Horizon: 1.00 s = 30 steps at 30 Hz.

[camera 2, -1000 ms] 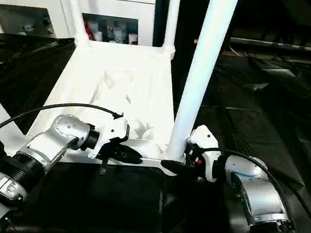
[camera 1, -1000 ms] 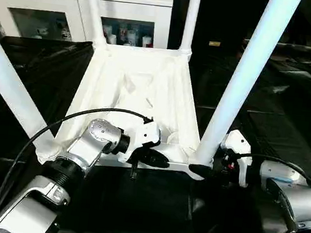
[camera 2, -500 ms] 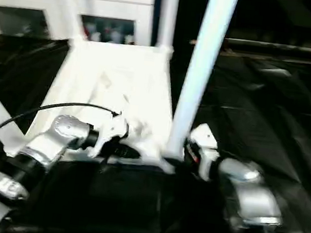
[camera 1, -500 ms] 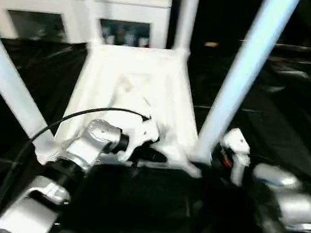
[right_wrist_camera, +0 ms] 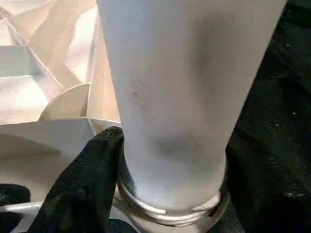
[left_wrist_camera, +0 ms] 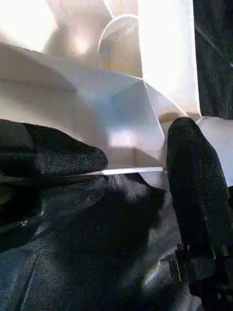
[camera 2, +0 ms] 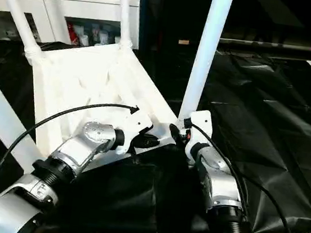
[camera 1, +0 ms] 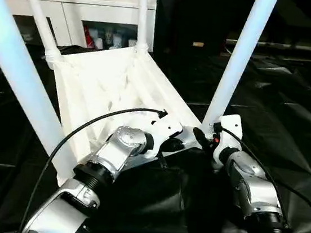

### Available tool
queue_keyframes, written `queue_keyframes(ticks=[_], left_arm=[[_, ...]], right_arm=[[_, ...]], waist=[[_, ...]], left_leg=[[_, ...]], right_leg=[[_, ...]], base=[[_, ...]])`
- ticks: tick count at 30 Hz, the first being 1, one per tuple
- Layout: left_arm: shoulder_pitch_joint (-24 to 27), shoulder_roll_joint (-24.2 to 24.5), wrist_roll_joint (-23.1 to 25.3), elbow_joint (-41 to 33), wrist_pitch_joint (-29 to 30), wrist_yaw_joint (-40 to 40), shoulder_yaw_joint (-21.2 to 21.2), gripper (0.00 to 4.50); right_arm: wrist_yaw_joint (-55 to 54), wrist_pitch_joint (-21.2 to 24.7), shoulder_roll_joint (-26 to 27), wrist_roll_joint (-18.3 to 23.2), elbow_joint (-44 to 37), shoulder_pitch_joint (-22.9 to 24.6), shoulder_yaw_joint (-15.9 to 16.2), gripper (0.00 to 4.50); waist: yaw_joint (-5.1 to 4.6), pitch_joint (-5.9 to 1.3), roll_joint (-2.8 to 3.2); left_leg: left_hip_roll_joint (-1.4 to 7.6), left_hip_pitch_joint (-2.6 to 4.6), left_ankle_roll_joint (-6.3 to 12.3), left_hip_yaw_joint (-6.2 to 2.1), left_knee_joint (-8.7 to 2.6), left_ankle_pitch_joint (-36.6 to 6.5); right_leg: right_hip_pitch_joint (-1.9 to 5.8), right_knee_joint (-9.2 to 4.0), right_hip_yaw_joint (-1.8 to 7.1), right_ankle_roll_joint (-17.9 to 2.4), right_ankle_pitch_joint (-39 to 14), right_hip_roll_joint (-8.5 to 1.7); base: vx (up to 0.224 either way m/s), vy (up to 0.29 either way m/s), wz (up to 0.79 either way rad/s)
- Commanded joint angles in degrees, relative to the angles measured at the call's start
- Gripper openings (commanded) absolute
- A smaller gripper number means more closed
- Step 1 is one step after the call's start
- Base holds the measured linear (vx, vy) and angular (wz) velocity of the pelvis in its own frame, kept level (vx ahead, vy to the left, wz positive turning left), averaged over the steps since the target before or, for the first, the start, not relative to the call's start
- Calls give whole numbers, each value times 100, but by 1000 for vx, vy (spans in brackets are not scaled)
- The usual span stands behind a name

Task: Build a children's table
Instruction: Rotate leg to tighten

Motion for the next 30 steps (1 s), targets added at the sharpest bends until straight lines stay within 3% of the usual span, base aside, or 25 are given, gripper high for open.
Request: queue_keyframes(ticks=[1,4,5,8,12,15,17,22,30], left_arm=[[72,148,-1,35,-109,-569,-319,0],[109,408,-115,-9,-361,-1025,-238,0],[115,494,-161,-31,-349,-1172,-215,0],[171,726,-357,-153,-520,-1753,-185,0],[202,950,-440,-260,-528,-2212,-254,0],[192,1041,-507,-230,-590,-2418,-247,0],[187,1061,-531,-221,-598,-2496,-246,0],[194,1090,-577,-241,-594,-2572,-243,0],[200,1098,-584,-243,-587,-2590,-239,0]], right_arm=[[925,235,-170,341,-492,63,363,352],[1867,304,-838,499,-937,237,524,370],[2160,335,-1054,570,-1080,303,549,370],[2792,413,-1553,750,-1367,436,545,370],[3342,454,-1937,783,-1529,527,625,370],[3682,592,-2199,759,-1618,563,807,370],[3734,601,-2239,726,-1606,562,888,370],[3754,499,-2173,600,-1474,505,1075,370],[3732,442,-2137,573,-1344,411,1114,308]], waist=[[18,-279,-50],[64,-297,-57],[83,-297,-54],[141,-304,-44],[192,-338,-21],[296,-337,-17],[312,-327,-45],[331,-305,-51],[351,-333,-43]], left_leg=[[237,16,177,-171,-505,-2073],[261,33,317,-134,-472,-1827],[261,8,361,-137,-469,-1703],[267,22,441,-129,-451,-1503],[304,31,560,-114,-421,-1081],[308,47,623,-80,-397,-914],[302,46,580,-75,-401,-1022],[305,58,374,-91,-434,-1253],[299,47,442,-90,-406,-968]], right_leg=[[206,-511,155,-881,-2331,-192],[221,-453,184,-1111,-1774,-199],[251,-425,182,-1191,-1611,-203],[258,-396,186,-1289,-1442,-220],[261,-299,189,-1539,-725,-206],[271,-253,188,-1662,-436,-203],[274,-273,187,-1640,-622,-212],[256,-329,199,-1444,-1253,-229],[275,-273,195,-1530,-779,-224]], base=[[0,0,0],[0,0,0],[0,0,0],[0,0,0],[0,0,0],[0,0,0],[0,0,0],[0,0,0],[0,0,0]])
